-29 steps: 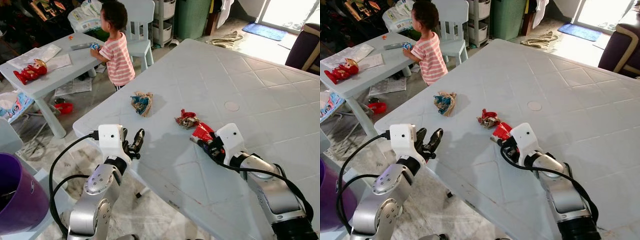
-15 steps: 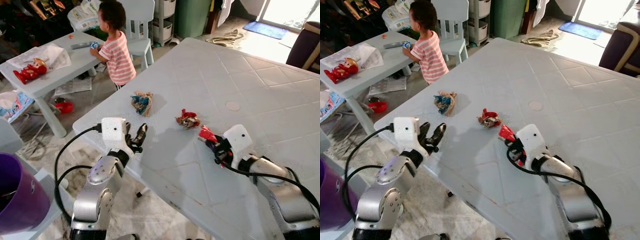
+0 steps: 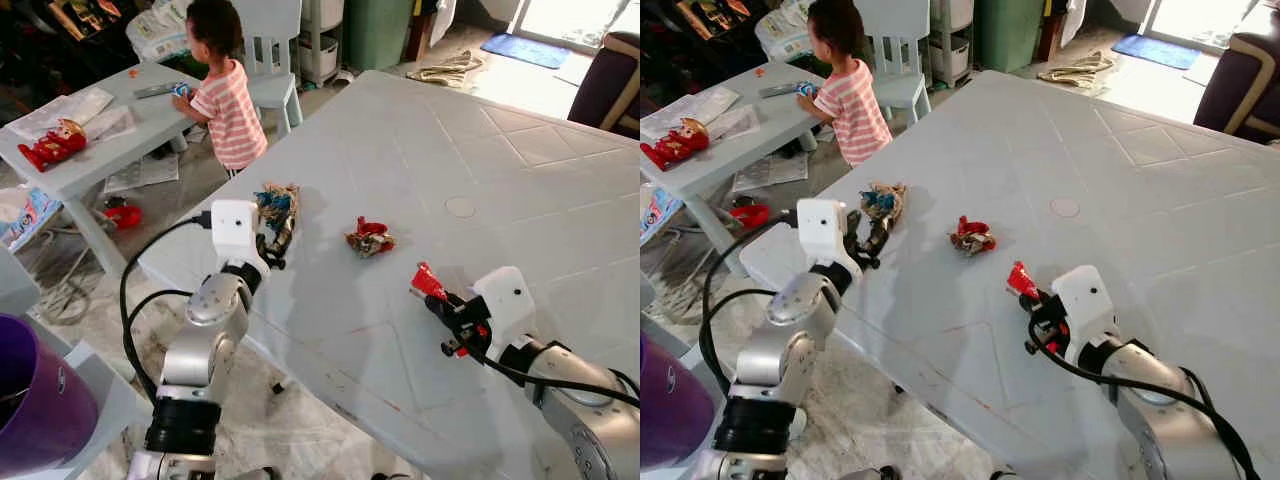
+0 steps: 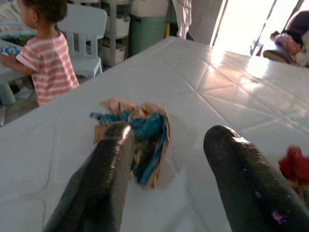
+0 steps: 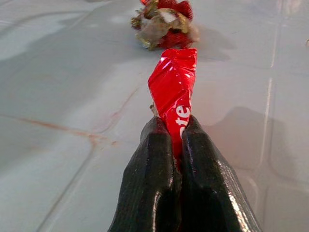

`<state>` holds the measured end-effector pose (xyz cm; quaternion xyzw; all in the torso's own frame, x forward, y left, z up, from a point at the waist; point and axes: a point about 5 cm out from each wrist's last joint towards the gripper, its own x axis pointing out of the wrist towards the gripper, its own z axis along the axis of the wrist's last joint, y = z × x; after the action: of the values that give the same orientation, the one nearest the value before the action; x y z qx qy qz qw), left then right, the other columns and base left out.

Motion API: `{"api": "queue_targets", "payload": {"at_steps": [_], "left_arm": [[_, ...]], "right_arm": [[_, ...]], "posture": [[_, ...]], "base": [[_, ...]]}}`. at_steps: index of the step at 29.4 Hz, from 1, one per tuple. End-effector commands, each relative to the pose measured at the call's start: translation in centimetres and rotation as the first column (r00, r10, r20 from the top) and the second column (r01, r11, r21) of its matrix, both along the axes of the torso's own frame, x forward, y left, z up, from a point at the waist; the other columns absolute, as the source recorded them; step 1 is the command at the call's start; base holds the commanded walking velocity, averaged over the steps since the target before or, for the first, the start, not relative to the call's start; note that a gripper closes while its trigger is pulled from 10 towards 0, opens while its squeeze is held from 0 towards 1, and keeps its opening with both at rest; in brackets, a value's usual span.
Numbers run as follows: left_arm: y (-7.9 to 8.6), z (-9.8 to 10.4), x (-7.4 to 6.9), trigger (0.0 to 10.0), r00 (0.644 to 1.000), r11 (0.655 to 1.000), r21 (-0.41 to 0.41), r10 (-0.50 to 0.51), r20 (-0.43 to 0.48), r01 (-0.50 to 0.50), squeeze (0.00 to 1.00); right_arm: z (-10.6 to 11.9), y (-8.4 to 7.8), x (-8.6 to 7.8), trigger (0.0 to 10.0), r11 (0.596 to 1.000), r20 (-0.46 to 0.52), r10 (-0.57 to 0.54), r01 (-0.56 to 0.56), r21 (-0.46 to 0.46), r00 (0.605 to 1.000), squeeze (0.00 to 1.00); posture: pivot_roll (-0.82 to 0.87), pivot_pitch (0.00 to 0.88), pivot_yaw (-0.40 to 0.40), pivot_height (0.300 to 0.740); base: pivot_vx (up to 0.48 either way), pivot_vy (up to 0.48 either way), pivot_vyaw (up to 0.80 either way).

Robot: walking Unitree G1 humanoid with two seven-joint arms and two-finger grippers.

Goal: Picking trash to rubbish bin

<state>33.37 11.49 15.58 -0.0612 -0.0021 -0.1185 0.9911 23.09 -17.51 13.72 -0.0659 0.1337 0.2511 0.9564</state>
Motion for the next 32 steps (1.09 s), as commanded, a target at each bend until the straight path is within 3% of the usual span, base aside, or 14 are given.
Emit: {"api": "queue_targets", "payload": {"at_steps": [1, 17, 18, 32], "left_arm": [[0.3, -0.3, 0.2, 10.0, 1.000, 1.000, 0.011, 0.019, 0.004, -0.019, 1.00], [0.7, -0.5, 2.9, 10.0, 0.994, 0.996, 0.028, 0.087, 0.062, -0.089, 1.00], [0.7, -0.6, 3.1, 10.0, 0.994, 0.996, 0.032, 0.084, 0.066, -0.087, 0.00], [-0.6, -1.8, 4.2, 10.0, 1.000, 0.998, 0.058, 0.017, 0.021, -0.018, 0.00]], "right_arm": [[0.6, -0.4, -0.3, 0.0, 1.000, 0.013, -0.018, 0.018, -0.002, 1.000, 0.00], [1.9, 0.3, -1.3, 0.0, 1.000, 0.020, 0.001, -0.001, 0.023, 1.000, 0.00], [2.0, 0.3, -1.5, 0.0, 1.000, 0.017, 0.006, -0.007, 0.025, 1.000, 0.00], [3.3, 1.3, -3.3, 0.0, 0.988, 0.003, 0.131, -0.131, 0.082, 0.991, 0.00]], "posture": [[-0.12, 0.137, 0.003, 0.740], [-0.17, 0.139, -0.030, 0.740], [-0.17, 0.140, -0.031, 0.740], [-0.24, 0.155, -0.042, 0.740]], "base": [[0.000, 0.000, 0.00], [0.000, 0.000, 0.00], [0.000, 0.000, 0.00], [0.000, 0.000, 0.00]]}}
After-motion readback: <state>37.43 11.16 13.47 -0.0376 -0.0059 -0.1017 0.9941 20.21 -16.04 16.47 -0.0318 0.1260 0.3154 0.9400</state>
